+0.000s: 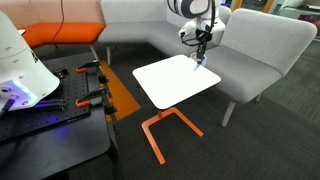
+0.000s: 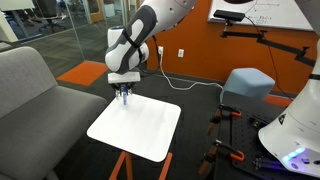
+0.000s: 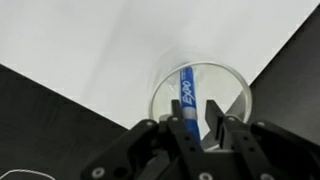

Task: Take the blue marker out of the glass and put it on the table

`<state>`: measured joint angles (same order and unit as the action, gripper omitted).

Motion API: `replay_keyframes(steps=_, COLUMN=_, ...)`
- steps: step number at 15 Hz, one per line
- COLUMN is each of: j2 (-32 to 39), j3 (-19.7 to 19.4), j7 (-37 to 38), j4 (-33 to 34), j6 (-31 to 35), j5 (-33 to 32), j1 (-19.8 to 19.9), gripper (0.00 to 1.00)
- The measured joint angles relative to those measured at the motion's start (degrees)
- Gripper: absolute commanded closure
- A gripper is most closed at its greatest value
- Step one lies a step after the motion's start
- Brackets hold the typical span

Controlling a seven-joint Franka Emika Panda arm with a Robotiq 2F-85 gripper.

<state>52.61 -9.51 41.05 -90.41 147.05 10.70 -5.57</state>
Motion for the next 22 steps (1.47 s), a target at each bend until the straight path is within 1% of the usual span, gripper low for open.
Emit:
replay_keyframes(steps=1, j2=0.2, j3=-0.1, j7=0.0, j4=0.2, j6=0.0, j5=0.0, j1=0.0, gripper=0.94)
replay_keyframes(steps=2, j2=0.3, j3=-0.2, j7=0.0, j4=0.3, j6=0.0, j5=0.0, j1=-0.1, gripper=0.99)
replay_keyframes(steps=3, j2=0.5, j3=-0.2, j7=0.0, j4=0.6, j6=0.0, j5=0.0, j1=-0.1, gripper=0.98)
replay_keyframes(steps=4, j2=0.5, j3=-0.3, j7=0.0, j4=0.8, j6=0.0, j5=0.0, j1=-0.1, gripper=0.95)
replay_keyframes(steps=7, j2=0.5, j3=-0.3, j7=0.0, j4=1.4, j6=-0.1, j5=-0.1, j1=-0.5, gripper=0.95)
replay_keyframes(steps=10, j2=0.1, j3=-1.3, j7=0.0, j4=2.1, j6=-0.9, j5=-0.3, j1=-1.6, gripper=0.95)
replay_keyframes(steps=14, j2=-2.9, j3=-3.8, j7=1.6, j4=2.4, j6=-6.2, j5=-1.7, j1=-3.6, gripper=0.95)
replay_keyframes(steps=18, j2=-9.3, j3=-4.5, j7=2.9, j4=2.1, j6=-12.8, j5=-3.7, j1=-4.1, gripper=0.95)
replay_keyframes(steps=20, j2=-12.2, j3=-5.4, j7=5.9, j4=1.4, j6=-15.3, j5=-5.8, j1=-4.2, gripper=0.95)
replay_keyframes(steps=22, j2=-14.4, j3=-6.1, j7=8.5, j4=-0.1, j6=-18.1, j5=-6.5, j1=-3.8, gripper=0.95)
